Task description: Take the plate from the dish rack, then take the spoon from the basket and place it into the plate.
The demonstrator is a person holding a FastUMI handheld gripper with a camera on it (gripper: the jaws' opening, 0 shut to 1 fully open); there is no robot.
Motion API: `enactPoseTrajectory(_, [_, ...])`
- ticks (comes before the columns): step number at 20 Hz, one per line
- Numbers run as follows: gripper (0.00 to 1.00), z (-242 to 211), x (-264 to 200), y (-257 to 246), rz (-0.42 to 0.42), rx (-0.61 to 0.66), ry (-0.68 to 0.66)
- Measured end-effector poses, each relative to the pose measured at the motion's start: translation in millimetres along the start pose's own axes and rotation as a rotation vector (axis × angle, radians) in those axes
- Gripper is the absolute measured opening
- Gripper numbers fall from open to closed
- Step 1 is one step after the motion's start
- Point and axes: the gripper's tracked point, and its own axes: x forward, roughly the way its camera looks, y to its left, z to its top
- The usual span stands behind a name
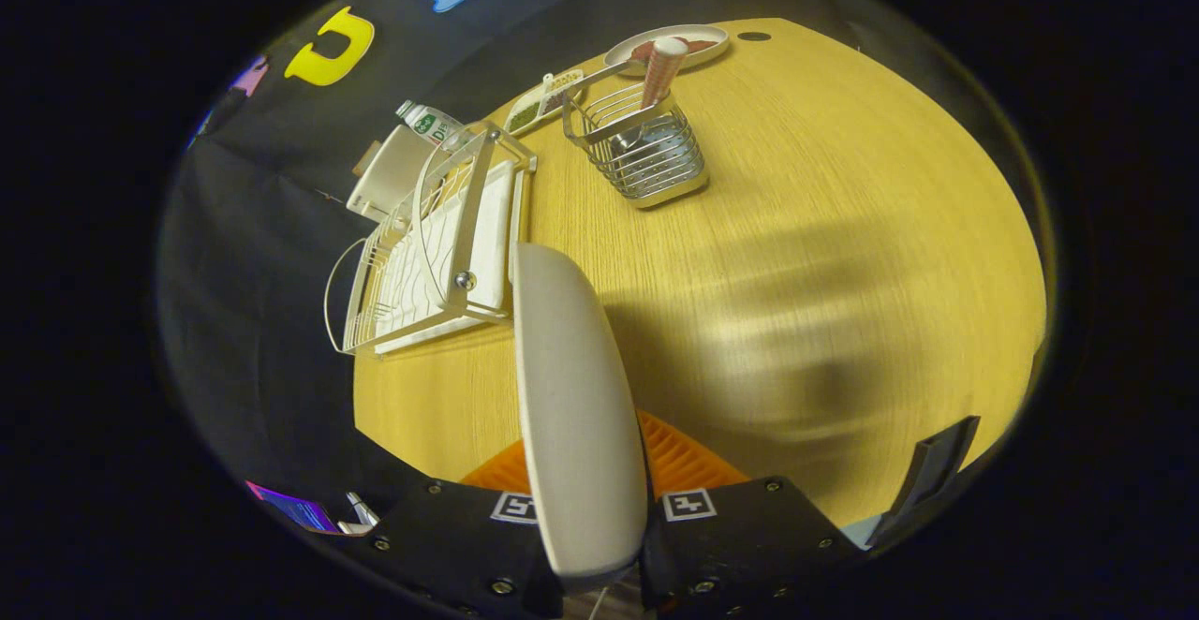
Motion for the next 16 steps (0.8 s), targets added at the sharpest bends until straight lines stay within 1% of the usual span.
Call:
enactPoseTrajectory(2, [0.32, 1, 2, -9, 0.054, 0.022, 0.007])
enactPoseTrajectory(3, [0.32, 3, 3, -20, 0.046, 0.024, -0.007])
enactPoseTrajectory(4, [0.34, 6, 9, -32, 0.025, 0.02, -0.021])
enactPoseTrajectory(5, [0.44, 8, 4, -38, 0.024, 0.021, -0.029])
enactPoseTrajectory(7, [0.51, 14, 1, -49, 0.007, 0.005, -0.058])
enactPoseTrajectory(8, [0.52, 16, -2, -59, -0.032, -0.018, -0.069])
enactPoseTrajectory(9, [0.56, 19, -6, -69, -0.076, -0.059, -0.084])
enactPoseTrajectory(11, [0.69, 23, -15, -84, -0.16, -0.147, -0.111])
enactPoseTrajectory(12, [0.69, 27, -25, -88, -0.193, -0.184, -0.13])
enactPoseTrajectory(13, [0.77, 36, -35, -89, -0.22, -0.215, -0.182])
enactPoseTrajectory(14, [0.79, 50, -51, -87, -0.239, -0.245, -0.254])
enactPoseTrajectory(16, [0.78, 81, -84, -69, -0.242, -0.302, -0.411])
